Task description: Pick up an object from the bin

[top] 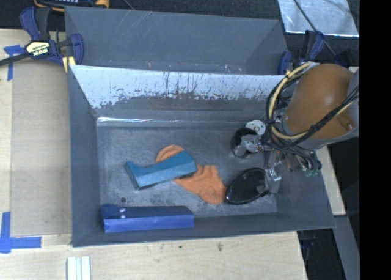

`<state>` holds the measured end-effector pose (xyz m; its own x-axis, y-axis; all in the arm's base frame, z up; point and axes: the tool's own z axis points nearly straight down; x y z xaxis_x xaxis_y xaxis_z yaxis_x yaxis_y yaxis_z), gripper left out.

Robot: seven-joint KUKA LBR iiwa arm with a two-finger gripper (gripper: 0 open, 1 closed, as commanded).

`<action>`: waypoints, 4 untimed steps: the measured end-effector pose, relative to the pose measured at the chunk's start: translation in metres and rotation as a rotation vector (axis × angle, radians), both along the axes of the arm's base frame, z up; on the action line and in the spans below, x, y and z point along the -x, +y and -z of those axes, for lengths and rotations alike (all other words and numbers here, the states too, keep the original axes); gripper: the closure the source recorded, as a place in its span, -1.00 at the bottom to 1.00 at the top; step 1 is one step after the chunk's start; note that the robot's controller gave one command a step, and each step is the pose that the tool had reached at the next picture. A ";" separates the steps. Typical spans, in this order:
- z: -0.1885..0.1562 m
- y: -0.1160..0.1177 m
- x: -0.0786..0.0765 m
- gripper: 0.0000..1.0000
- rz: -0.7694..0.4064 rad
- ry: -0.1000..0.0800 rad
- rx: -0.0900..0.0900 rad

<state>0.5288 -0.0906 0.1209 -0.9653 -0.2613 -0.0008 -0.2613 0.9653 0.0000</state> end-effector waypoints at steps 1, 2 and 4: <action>0.042 0.027 -0.020 1.00 -0.084 0.012 0.006; 0.042 0.027 -0.021 1.00 -0.084 0.011 0.006; 0.004 0.031 0.002 1.00 -0.092 0.006 -0.001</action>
Offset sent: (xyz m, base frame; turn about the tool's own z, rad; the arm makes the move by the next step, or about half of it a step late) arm 0.0000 0.0000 0.0000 0.0000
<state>0.5269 -0.0594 0.1172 -0.9372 -0.3488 0.0045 -0.3488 0.9372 0.0029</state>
